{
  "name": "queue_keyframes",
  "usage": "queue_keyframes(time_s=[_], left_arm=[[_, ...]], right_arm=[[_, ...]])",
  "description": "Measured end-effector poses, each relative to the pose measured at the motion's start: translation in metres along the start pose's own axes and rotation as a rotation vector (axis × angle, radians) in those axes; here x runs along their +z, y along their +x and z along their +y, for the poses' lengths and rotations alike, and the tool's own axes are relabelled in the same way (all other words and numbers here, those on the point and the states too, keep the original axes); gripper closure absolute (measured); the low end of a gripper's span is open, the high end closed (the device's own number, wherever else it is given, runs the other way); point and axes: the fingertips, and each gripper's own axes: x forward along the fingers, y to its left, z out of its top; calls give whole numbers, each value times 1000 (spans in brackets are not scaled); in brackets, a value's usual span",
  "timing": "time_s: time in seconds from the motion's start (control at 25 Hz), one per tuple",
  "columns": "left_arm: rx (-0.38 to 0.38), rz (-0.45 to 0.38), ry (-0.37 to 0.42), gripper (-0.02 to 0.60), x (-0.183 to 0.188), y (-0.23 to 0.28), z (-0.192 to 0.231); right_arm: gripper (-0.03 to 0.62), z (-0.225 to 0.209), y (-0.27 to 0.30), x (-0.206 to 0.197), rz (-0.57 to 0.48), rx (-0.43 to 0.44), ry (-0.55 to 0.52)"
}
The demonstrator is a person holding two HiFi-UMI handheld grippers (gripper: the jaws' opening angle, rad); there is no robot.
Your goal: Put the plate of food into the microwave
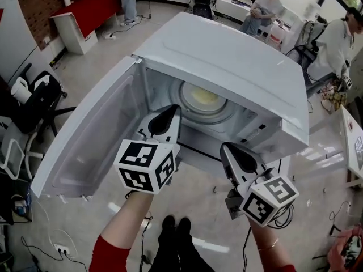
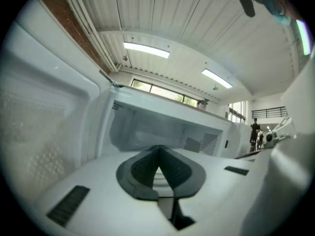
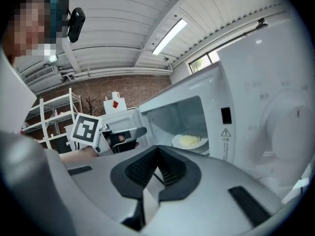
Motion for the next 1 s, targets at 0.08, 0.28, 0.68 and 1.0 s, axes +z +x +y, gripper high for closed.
queue_keyframes(time_s=[0.08, 0.28, 0.68, 1.0], left_arm=[[-39, 3, 18, 572, 1, -21, -14], [-116, 28, 39, 573, 8, -61, -46], [-204, 74, 139, 574, 5, -116, -107], [-206, 58, 87, 574, -7, -148, -128]], right_arm=[[582, 6, -10, 1, -17, 7, 6], [582, 19, -31, -3, -30, -3, 54], [582, 64, -100, -10, -82, 9, 50], [582, 81, -134, -8, -139, 39, 55]])
